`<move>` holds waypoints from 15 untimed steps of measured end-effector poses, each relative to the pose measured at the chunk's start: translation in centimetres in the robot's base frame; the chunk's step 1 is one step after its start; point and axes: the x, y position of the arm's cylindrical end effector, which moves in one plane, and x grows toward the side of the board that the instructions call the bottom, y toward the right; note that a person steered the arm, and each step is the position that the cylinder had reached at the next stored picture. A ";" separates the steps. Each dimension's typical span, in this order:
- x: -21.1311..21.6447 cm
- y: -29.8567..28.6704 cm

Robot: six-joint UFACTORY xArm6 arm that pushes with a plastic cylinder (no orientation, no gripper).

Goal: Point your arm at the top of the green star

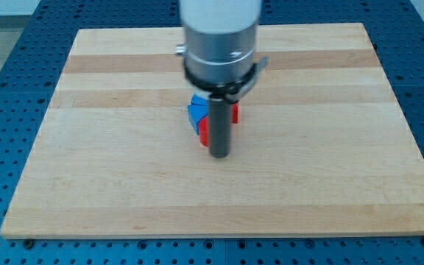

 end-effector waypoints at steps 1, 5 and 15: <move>0.1 -3.5; -5.7 -14.2; -30.6 1.6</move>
